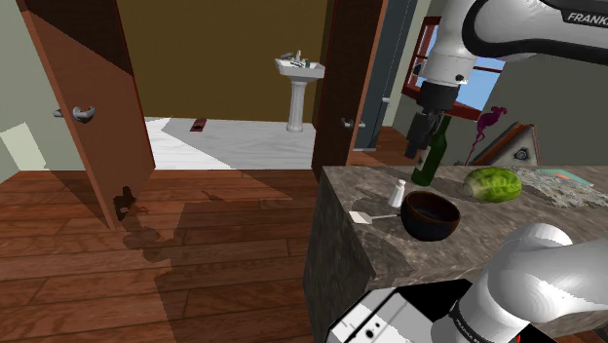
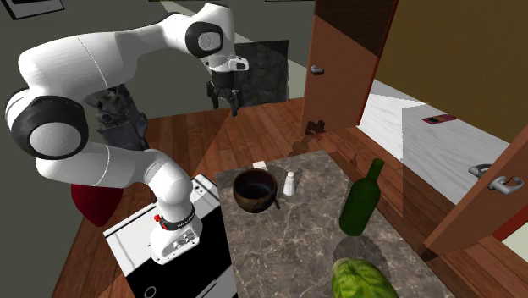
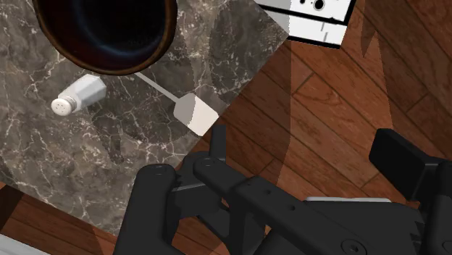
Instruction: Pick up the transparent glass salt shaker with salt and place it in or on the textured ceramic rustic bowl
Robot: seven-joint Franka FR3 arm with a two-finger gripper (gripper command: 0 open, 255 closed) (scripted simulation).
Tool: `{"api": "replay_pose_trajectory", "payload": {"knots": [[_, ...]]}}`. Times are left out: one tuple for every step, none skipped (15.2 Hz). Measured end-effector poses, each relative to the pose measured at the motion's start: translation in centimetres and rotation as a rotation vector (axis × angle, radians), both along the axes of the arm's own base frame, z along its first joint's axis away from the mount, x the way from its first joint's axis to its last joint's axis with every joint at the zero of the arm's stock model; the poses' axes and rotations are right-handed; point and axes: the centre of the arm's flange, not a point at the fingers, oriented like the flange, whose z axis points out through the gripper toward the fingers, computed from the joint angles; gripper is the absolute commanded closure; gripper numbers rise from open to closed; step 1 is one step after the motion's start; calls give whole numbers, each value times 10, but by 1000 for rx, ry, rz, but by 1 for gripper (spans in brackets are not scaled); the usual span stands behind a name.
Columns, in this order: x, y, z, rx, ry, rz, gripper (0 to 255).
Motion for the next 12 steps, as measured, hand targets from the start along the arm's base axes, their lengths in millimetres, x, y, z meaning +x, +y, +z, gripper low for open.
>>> {"api": "replay_pose_trajectory", "payload": {"knots": [[0,0,0,0,0,0,0],[1,-4,-5,-3,-1,-3,0],[5,-12,-12,-7,-2,-7,0],[9,-20,-18,-12,-4,-12,0],[15,-25,-27,-17,-5,-17,0],[17,-33,-36,-22,-7,-22,0],[20,-41,-43,-28,-10,-28,0],[26,-47,-49,-33,-12,-33,0],[30,-56,-56,-39,-14,-39,0],[32,-65,-66,-45,-16,-44,0],[36,-75,-77,-50,-18,-50,0],[40,-83,-85,-56,-20,-55,0]]}}
